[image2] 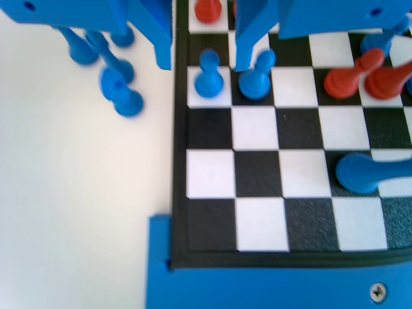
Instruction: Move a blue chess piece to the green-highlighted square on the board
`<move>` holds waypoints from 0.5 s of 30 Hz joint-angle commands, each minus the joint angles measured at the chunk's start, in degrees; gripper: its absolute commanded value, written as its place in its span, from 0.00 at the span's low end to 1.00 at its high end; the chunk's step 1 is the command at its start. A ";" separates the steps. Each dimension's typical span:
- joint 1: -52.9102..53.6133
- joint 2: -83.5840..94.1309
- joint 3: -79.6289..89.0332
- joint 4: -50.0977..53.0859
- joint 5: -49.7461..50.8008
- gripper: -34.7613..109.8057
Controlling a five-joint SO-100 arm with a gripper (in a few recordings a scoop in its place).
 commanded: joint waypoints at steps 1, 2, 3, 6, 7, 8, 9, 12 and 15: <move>-1.23 6.24 -4.13 2.72 -0.44 0.30; -1.41 6.68 -4.48 3.34 -0.53 0.30; -1.49 7.29 -4.75 3.96 -0.53 0.30; -1.58 10.11 -5.80 7.38 -1.05 0.28; -1.49 12.30 -5.71 9.23 -1.93 0.27; -1.41 13.89 -5.54 10.37 -2.46 0.27; -1.32 15.56 -5.27 11.34 -3.08 0.26; -0.70 21.97 -3.87 14.33 -5.62 0.25; 0.35 30.15 -3.69 18.63 -8.17 0.25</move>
